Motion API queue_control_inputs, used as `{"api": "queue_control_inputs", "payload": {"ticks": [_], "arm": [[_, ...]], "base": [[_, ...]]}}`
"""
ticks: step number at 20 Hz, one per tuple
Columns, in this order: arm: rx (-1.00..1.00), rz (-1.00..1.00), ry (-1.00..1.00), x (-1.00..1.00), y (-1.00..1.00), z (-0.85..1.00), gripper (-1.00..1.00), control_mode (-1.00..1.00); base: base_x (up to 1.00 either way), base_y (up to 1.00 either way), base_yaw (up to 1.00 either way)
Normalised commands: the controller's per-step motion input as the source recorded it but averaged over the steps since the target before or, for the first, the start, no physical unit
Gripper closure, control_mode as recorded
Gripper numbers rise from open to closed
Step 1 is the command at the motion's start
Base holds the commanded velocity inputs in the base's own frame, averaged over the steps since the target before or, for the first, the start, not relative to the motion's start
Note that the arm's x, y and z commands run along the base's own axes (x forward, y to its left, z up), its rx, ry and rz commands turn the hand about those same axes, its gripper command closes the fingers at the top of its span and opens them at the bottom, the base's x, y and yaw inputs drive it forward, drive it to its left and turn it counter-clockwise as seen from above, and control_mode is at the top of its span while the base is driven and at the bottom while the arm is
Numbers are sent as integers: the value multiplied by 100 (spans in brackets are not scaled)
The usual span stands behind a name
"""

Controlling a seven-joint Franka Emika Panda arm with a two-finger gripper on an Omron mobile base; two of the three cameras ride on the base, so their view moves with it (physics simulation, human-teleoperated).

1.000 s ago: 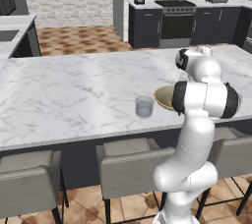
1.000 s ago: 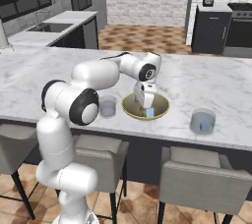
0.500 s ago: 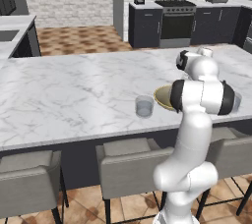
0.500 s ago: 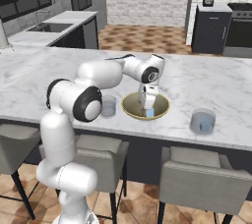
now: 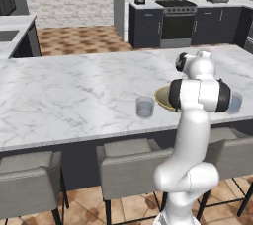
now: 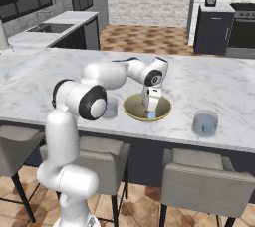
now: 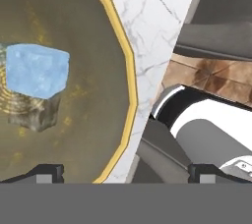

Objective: There are four ice cubes in the ice bowl. Place two ice cubes in each glass of water.

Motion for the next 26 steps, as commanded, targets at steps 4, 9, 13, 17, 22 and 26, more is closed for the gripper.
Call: {"api": "queue_control_inputs", "payload": {"ticks": [4,9,13,17,22,26], "arm": [[0,0,-2,23,-2,-19,-100,-100],[0,0,-1,18,-7,-22,-100,-100],[0,0,-1,19,-8,-16,-100,-100],[0,0,-1,20,-5,-13,-100,-100],[0,0,0,23,-3,-11,-100,-100],[0,0,0,22,-5,-11,-100,-100]], "base": [[0,0,0],[0,0,0],[0,0,0],[0,0,0],[0,0,0],[0,0,0]]}}
